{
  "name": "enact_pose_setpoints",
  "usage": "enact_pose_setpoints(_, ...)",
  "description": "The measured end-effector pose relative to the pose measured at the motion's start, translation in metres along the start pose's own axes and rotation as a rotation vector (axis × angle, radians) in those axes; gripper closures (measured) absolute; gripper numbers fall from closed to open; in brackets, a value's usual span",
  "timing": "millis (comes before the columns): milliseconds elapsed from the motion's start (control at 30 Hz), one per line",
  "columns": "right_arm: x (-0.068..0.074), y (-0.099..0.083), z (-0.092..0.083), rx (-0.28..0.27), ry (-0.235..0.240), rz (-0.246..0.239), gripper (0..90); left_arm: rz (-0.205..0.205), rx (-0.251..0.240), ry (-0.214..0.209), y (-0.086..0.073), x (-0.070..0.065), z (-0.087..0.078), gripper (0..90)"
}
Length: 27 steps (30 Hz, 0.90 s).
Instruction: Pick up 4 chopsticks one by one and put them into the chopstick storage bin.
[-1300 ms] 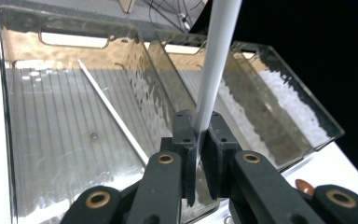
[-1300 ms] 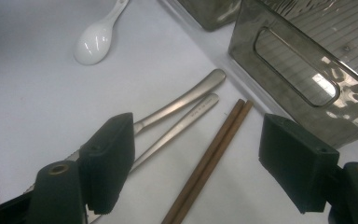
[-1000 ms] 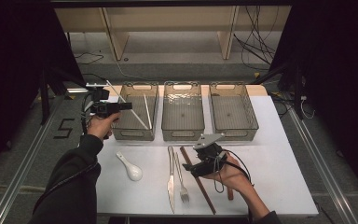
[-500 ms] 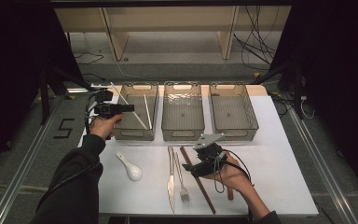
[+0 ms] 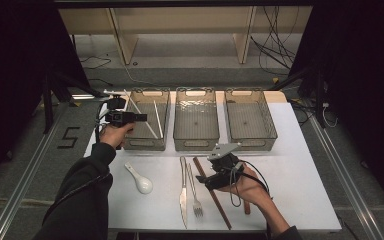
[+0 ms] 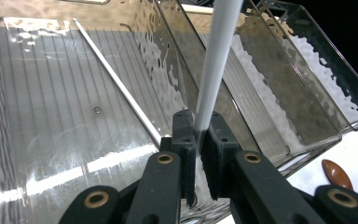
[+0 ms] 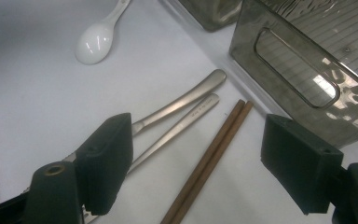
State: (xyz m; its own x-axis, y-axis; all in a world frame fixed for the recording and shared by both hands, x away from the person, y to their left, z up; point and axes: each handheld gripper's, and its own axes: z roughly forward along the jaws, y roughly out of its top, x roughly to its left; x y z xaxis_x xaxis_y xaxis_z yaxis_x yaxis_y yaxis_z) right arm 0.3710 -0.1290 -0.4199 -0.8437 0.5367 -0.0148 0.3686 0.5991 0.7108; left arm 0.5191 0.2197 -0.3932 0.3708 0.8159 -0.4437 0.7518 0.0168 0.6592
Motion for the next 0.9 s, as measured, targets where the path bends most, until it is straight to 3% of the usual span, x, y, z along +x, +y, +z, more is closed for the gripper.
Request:
enact_pose_setpoints(167, 0.000, 0.000, 0.000, 0.001, 0.000, -0.001, 26.0, -0.004, 0.002, 0.011, 0.003, 0.001, 0.003, 83.0)
enact_pose_setpoints(233, 0.000, 0.000, 0.000, 0.002, 0.001, -0.001, 26.0, -0.011, 0.001, 0.018, 0.005, 0.001, 0.005, 77.9)
enact_pose_setpoints(667, 0.000, 0.001, 0.000, -0.003, 0.006, -0.001, 26.2, -0.058, -0.014, 0.082, 0.009, 0.008, 0.024, 78.8)
enact_pose_setpoints(700, 0.000, 0.001, 0.000, -0.004, 0.007, -0.001, 26.2, -0.057, -0.017, 0.083, 0.008, 0.008, 0.024, 76.2)
enact_pose_setpoints(800, -0.001, 0.000, 0.000, -0.004, 0.009, -0.002, 26.3, -0.065, -0.040, 0.104, 0.008, 0.007, 0.021, 57.4)
enact_pose_setpoints(900, -0.001, 0.000, -0.001, -0.003, 0.010, -0.004, 26.3, -0.053, -0.051, 0.106, 0.009, 0.003, 0.015, 48.7)
